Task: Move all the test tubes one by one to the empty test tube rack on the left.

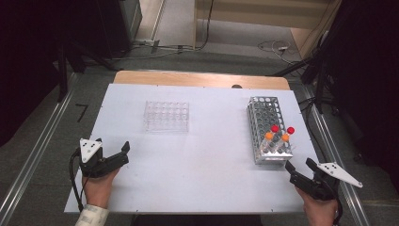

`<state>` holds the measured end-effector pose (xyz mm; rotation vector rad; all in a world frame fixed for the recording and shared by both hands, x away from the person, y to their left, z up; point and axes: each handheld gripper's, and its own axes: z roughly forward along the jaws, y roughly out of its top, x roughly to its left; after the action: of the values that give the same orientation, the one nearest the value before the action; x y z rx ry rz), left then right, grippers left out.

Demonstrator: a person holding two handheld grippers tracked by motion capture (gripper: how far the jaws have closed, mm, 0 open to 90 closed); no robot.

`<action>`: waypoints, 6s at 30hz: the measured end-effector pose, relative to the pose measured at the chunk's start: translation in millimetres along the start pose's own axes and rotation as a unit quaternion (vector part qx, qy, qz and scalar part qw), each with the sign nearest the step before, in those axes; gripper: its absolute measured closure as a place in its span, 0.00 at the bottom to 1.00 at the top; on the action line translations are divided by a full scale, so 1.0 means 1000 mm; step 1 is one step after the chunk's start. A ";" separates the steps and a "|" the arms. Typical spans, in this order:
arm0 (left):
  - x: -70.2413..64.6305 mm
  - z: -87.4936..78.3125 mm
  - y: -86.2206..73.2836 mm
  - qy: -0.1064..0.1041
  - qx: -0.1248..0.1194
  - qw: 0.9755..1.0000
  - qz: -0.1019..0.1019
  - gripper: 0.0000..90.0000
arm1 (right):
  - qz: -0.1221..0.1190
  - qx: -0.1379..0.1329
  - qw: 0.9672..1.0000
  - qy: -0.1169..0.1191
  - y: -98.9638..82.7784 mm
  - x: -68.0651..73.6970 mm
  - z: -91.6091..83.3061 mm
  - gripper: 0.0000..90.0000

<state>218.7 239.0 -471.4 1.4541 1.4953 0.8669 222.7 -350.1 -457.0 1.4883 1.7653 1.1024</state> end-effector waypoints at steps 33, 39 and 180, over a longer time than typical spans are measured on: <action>0.002 0.001 -0.001 0.003 0.006 1.000 0.003 0.08 | -0.030 -0.016 0.999 -0.002 0.015 0.008 0.035 0.78; 0.002 0.001 -0.001 0.004 0.007 1.000 0.003 0.08 | -0.030 -0.018 0.999 -0.006 0.015 0.007 0.037 0.81; -0.143 0.046 0.066 -0.259 0.072 0.959 0.086 0.78 | -0.177 -0.023 0.958 0.222 0.052 0.259 0.111 0.82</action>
<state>281.0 98.1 -414.3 1.7719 1.0633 0.4256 285.9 -71.1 -446.3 0.8830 2.1805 1.3411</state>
